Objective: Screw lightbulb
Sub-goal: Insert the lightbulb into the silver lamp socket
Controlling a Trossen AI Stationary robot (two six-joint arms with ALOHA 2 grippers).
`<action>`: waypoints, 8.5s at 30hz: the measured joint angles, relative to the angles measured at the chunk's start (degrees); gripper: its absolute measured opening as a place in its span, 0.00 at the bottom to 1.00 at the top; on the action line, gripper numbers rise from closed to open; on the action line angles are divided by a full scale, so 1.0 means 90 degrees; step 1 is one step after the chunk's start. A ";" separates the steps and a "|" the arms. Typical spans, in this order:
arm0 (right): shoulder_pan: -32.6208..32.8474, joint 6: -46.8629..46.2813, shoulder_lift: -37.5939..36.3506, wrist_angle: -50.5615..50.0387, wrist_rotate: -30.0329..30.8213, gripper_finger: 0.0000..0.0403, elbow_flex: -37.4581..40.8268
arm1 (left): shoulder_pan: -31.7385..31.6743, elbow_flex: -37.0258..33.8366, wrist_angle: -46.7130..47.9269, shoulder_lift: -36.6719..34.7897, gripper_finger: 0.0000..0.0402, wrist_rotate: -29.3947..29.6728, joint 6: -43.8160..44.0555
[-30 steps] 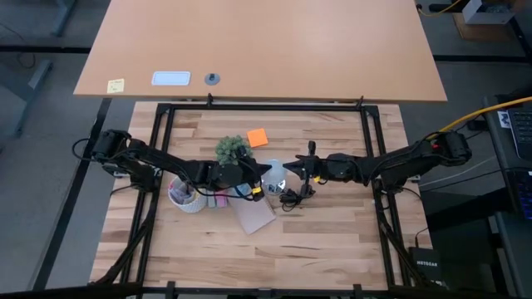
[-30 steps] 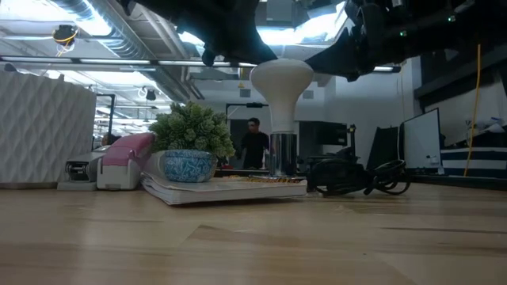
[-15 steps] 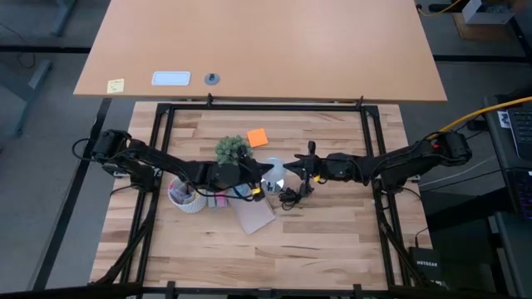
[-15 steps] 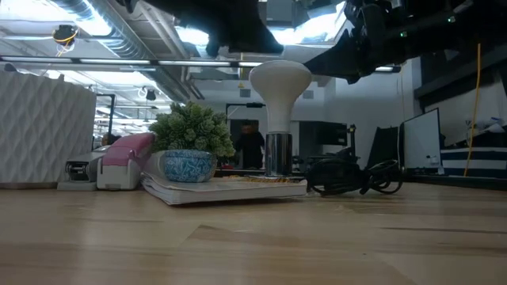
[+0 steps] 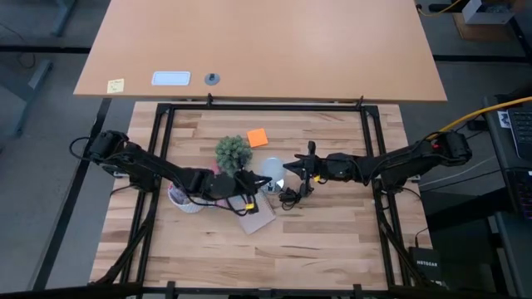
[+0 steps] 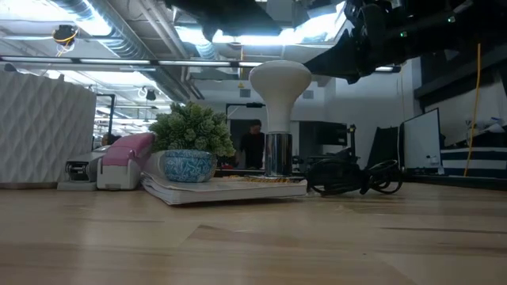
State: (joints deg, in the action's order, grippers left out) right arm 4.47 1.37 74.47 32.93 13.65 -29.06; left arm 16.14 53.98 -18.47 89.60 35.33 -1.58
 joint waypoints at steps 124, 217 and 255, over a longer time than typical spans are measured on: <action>0.0000 0.0219 -0.0071 0.0762 0.0463 0.03 0.0010 | 0.0339 0.0005 0.1307 -0.0100 0.00 0.2181 0.1465; -0.0002 -0.0595 -0.0321 -0.0620 0.0124 0.03 0.0000 | 0.0080 0.0007 0.0518 0.0486 0.00 0.1113 0.1354; 0.0000 0.0526 -0.0857 -0.0087 0.0787 0.03 0.0012 | 0.0657 0.0005 0.0309 0.0228 0.00 0.1658 0.0361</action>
State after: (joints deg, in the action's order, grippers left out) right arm 4.47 6.10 66.75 32.14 20.74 -28.95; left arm 22.06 54.02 -15.68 91.66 50.25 1.67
